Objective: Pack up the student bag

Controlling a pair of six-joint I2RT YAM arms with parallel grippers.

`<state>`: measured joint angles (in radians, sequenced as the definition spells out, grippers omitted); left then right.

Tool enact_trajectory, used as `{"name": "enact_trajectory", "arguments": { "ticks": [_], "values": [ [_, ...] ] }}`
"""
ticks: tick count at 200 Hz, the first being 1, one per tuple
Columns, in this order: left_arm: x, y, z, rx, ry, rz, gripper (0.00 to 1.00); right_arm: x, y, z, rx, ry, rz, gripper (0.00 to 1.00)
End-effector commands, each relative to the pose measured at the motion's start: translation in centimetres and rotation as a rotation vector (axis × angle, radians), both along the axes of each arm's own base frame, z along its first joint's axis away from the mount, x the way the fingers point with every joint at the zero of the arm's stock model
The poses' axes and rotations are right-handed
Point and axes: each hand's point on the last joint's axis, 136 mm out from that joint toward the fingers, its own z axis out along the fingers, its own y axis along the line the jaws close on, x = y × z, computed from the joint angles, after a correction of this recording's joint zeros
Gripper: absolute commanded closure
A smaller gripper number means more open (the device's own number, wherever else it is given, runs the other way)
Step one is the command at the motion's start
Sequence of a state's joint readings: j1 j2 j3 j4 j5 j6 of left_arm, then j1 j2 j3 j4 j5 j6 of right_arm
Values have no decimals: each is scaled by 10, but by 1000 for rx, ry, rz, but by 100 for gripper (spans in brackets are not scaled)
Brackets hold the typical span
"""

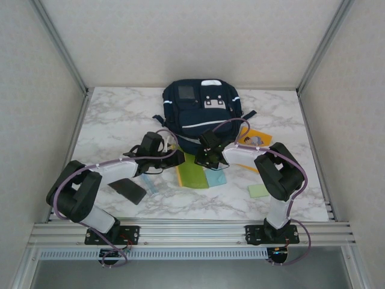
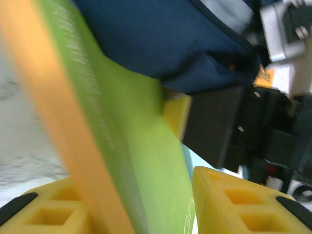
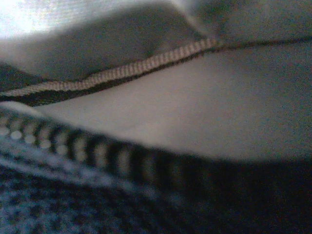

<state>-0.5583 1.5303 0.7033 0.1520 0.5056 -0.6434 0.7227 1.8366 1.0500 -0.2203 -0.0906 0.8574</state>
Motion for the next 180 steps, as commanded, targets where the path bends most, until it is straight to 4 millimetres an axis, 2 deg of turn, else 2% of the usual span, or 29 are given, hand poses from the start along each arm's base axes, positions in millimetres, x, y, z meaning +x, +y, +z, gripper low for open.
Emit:
{"name": "enact_trajectory", "arguments": {
  "ticks": [1,23,38,58,66,74,100,131,153,180],
  "values": [
    [-2,-24,12,-79,-33,-104,61,-26,-3,-39,-48,116,32,80],
    [-2,-22,-1,-48,-1,-93,80,-27,-3,-38,-47,114,34,81],
    [-2,-17,-3,-4,4,-86,100,-27,-3,-36,-44,113,37,80],
    [1,0,1,104,-8,-54,100,-24,3,-21,-19,99,50,79],
    [3,9,4,158,-8,-27,100,-23,5,-11,-7,88,54,74],
    [3,21,6,211,11,3,100,-21,7,2,4,72,59,67],
    [14,50,31,250,24,133,100,-18,7,48,25,9,82,30],
    [35,79,70,226,-70,292,100,-13,3,93,26,-75,104,4],
    [60,93,100,178,-175,415,100,-4,7,122,73,-129,103,1],
    [92,92,142,49,-316,529,100,8,17,156,182,-186,73,1]
  ]
}}
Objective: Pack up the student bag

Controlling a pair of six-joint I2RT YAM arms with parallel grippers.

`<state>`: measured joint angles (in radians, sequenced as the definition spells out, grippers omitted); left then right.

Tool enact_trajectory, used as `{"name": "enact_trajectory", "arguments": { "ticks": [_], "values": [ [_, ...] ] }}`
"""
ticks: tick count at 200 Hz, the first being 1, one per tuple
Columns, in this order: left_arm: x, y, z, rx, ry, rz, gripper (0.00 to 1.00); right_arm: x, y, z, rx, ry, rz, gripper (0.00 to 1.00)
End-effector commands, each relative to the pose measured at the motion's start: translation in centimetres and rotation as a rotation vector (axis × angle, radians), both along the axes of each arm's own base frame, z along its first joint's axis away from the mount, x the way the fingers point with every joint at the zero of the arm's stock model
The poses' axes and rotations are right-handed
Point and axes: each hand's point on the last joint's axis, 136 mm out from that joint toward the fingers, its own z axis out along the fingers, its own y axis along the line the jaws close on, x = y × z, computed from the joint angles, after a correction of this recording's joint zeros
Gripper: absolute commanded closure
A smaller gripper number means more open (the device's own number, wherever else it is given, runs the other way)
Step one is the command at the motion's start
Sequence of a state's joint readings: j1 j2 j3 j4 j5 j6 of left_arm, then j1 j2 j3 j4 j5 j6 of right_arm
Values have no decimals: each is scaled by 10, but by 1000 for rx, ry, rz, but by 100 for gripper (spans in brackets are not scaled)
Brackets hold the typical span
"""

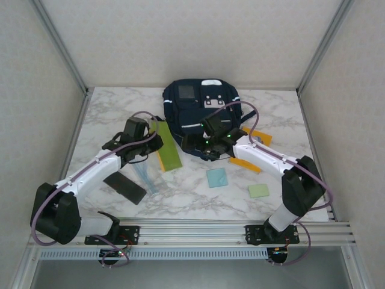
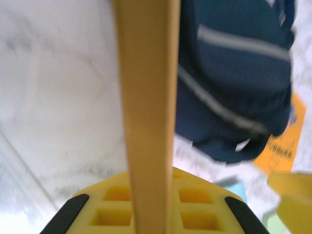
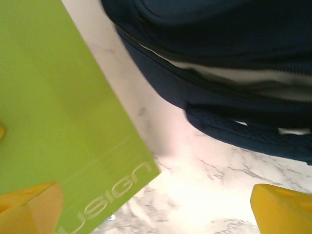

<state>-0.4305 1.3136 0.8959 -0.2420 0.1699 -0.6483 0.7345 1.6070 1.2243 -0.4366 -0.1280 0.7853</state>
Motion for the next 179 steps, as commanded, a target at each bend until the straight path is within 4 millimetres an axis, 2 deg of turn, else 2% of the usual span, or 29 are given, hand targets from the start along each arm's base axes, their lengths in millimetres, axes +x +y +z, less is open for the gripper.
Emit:
{"name": "enact_trajectory", "arguments": {
  "ticks": [1,24,60,103,137,153,163,179],
  "values": [
    [42,2,66,-112,-238,130,100,7,1,27,63,-32,-18,1],
    [64,0,96,-225,-349,204,100,18,8,49,197,-45,-63,1],
    [84,3,117,-371,-441,323,100,27,23,64,405,-14,-129,1],
    [82,-2,116,-518,-449,387,100,39,55,68,699,38,-145,1],
    [75,-14,110,-575,-407,370,100,52,64,75,787,-8,-148,3],
    [72,-17,104,-590,-383,370,100,55,66,81,801,-34,-142,16],
    [71,-18,100,-600,-372,372,100,57,66,80,796,-38,-145,37],
    [70,-17,96,-592,-363,374,100,58,61,79,781,-51,-160,76]
  ]
}}
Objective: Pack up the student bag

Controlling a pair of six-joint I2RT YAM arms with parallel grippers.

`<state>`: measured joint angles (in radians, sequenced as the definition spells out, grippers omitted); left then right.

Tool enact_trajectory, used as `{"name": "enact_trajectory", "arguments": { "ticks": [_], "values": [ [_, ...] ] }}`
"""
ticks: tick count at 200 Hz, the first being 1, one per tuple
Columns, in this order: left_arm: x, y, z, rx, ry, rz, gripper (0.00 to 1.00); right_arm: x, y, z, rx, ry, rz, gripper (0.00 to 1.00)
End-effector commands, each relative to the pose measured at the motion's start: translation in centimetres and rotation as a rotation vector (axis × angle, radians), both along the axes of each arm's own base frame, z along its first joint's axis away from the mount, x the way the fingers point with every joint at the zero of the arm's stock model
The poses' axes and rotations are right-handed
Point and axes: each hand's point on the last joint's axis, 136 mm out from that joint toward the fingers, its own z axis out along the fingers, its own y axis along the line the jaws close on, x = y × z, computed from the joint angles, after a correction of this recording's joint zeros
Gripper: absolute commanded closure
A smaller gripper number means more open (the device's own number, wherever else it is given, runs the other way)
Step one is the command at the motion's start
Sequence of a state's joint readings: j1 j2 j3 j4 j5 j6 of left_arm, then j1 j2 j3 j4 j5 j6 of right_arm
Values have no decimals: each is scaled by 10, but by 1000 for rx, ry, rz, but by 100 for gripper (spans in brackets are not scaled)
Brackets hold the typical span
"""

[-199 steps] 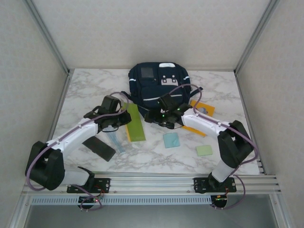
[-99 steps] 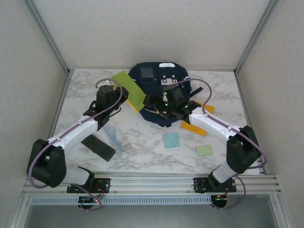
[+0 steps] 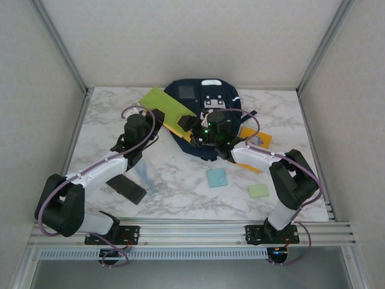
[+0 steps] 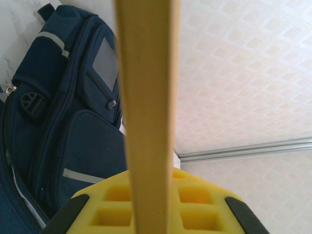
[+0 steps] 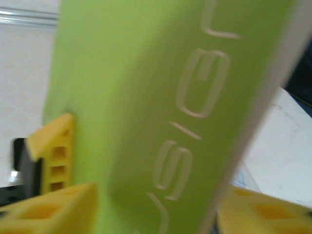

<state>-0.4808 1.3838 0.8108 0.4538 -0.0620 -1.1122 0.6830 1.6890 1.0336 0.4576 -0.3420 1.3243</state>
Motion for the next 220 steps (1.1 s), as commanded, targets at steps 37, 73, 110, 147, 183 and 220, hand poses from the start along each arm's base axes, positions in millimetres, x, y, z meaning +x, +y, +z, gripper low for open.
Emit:
{"name": "enact_trajectory", "arguments": {
  "ticks": [37,73,110,147,183,220],
  "values": [
    [7,-21,6,37,-7,-83,76,7,-31,7,-36,-41,-69,100],
    [11,-42,-11,234,7,-227,24,9,-106,-1,-213,-53,-176,100],
    [13,-85,-23,490,-31,-483,25,2,-202,-11,-433,-23,-298,100],
    [14,-136,-43,753,-116,-768,33,-11,-277,-13,-605,14,-403,100],
    [10,-170,-83,960,-92,-1049,35,-21,-325,-9,-672,28,-499,100],
    [8,-191,-117,1096,-64,-1242,34,-29,-364,1,-686,40,-593,100]
  ]
}}
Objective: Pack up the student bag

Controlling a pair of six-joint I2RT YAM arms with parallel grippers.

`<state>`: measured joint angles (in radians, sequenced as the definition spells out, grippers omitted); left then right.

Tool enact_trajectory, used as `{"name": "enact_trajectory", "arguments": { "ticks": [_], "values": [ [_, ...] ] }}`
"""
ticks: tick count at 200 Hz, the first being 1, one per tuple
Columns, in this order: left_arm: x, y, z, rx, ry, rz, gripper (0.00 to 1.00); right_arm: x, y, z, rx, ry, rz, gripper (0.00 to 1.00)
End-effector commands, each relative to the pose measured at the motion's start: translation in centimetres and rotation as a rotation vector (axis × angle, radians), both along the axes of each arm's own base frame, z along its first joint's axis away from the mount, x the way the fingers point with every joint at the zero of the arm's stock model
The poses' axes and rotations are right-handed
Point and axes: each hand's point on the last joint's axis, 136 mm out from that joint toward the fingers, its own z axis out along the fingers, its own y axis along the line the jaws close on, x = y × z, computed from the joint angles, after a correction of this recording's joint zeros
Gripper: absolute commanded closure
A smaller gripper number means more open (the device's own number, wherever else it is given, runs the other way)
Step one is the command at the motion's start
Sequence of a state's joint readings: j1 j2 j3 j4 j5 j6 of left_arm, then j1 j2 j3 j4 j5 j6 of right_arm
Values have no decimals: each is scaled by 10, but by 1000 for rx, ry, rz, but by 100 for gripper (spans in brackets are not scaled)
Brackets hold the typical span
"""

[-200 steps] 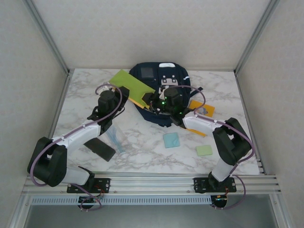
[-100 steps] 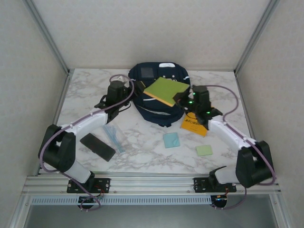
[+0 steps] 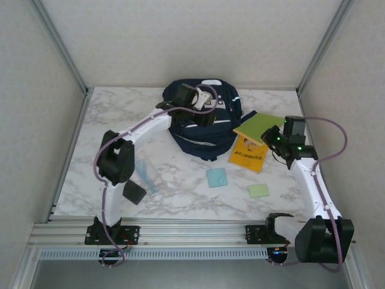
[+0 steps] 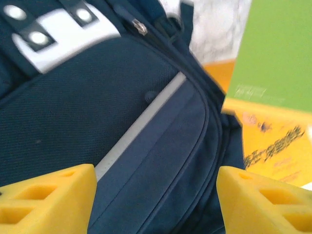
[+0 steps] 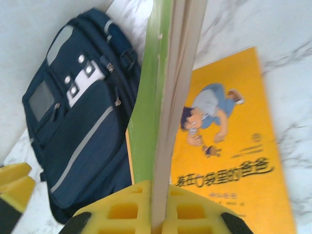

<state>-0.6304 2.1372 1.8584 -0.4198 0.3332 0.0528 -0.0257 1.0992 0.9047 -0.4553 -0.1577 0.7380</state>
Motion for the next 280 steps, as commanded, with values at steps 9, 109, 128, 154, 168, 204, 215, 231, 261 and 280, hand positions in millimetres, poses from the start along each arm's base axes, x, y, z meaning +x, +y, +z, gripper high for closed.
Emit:
{"name": "enact_trajectory", "arguments": {
  "ticks": [9,109,128,154,168,204,215,231,261,280],
  "values": [
    [-27,-1,-43,216,79,-221,34,-11,-26,15,-52,-39,-34,100],
    [-18,14,-126,508,67,-248,34,-18,-39,16,21,-82,-84,100],
    [-14,14,-134,519,59,-244,40,-16,-38,18,26,-88,-81,100],
    [-7,12,-136,519,34,-227,79,-16,-37,21,30,-96,-78,100],
    [-1,10,-127,496,17,-203,100,-16,-37,22,29,-99,-79,100],
    [17,2,-54,266,34,-67,100,-21,-40,27,10,-100,-90,100],
    [19,0,-24,181,40,-36,100,-23,-42,31,-1,-104,-99,100],
    [21,-1,15,82,41,-6,100,-24,-43,36,-9,-115,-106,100],
    [31,0,63,-65,78,48,100,-19,-25,40,103,-148,-48,100],
    [40,3,79,-125,92,74,100,-13,-10,37,213,-169,-22,100]
  ]
}}
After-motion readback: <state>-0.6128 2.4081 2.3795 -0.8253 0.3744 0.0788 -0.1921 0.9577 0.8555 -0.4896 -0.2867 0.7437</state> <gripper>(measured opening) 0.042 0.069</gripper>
